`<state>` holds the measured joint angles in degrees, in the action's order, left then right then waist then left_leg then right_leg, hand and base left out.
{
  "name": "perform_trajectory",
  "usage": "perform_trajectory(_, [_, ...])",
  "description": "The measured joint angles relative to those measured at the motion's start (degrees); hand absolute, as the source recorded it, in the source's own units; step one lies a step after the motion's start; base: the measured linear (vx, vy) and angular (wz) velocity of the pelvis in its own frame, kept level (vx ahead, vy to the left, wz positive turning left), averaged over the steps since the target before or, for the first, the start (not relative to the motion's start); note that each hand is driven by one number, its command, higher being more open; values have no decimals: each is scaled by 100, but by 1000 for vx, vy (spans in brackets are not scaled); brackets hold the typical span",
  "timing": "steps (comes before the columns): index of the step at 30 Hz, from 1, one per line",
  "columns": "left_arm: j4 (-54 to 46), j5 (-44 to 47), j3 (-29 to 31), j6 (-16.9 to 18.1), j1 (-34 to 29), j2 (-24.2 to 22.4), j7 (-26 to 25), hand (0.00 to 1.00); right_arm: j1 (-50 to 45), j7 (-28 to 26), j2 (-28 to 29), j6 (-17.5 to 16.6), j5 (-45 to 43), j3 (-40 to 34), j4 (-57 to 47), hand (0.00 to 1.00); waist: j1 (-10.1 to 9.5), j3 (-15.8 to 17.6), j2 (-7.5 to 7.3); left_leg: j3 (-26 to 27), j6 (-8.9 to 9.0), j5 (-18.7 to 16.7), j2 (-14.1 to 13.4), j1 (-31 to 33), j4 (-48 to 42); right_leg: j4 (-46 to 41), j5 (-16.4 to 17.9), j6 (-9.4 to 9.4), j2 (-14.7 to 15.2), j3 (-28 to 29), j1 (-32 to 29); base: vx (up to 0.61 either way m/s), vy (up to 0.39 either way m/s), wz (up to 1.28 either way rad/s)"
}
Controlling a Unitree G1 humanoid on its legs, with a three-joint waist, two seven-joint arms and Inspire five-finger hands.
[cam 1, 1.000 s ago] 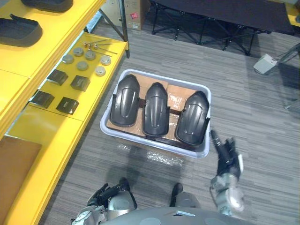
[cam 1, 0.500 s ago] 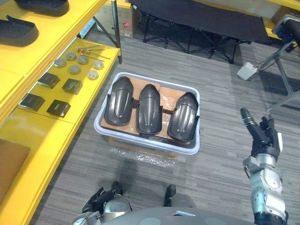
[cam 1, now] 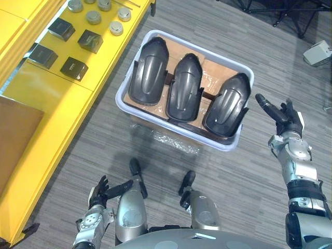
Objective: Walk over and take three plastic housings, then place them on the shelf
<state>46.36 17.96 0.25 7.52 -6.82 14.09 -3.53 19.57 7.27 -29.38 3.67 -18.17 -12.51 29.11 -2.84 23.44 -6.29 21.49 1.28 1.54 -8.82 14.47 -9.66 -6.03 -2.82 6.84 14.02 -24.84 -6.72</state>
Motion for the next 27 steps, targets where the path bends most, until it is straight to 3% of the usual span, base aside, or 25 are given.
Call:
perform_trajectory(8, [-124,225,-199,-17,132,8,42,100,464,-324,-279,212,679,559,347,100,-33,309,209,-135,4,-243,16,289,-336,-92,2,1,77,-2,-129,-31,47,5])
perform_trajectory(11, [-75,230,-266,-17,255,-33,59,100,685,-305,-451,553,882,769,692,100,-81,429,346,-158,3,-242,23,346,-369,-101,4,1,87,-5,-155,-28,19,4])
perform_trajectory(19, [26,447,-269,19,312,-79,153,100,1095,262,-493,1091,1111,860,1166,100,-32,475,439,-174,-110,-130,40,501,-383,-192,15,-12,118,-7,-332,-4,3,1])
perform_trajectory(20, [27,446,-270,39,314,-81,168,100,1120,327,-494,1116,1113,860,1171,0,-30,475,440,-174,-112,-128,44,501,-382,-193,16,-11,121,-7,-333,0,0,0])
perform_trajectory(24, [44,447,-349,114,320,-77,177,100,1285,395,-503,1172,1111,859,1312,0,-11,472,467,-163,-133,-81,86,497,-314,-205,16,-11,153,-1,-366,-1,7,1])
perform_trajectory(27, [94,451,-496,109,440,-101,194,100,1400,371,-657,1234,1247,875,1560,0,-53,520,603,-162,-164,-11,162,498,-202,-242,12,-4,211,1,-419,-8,30,4])
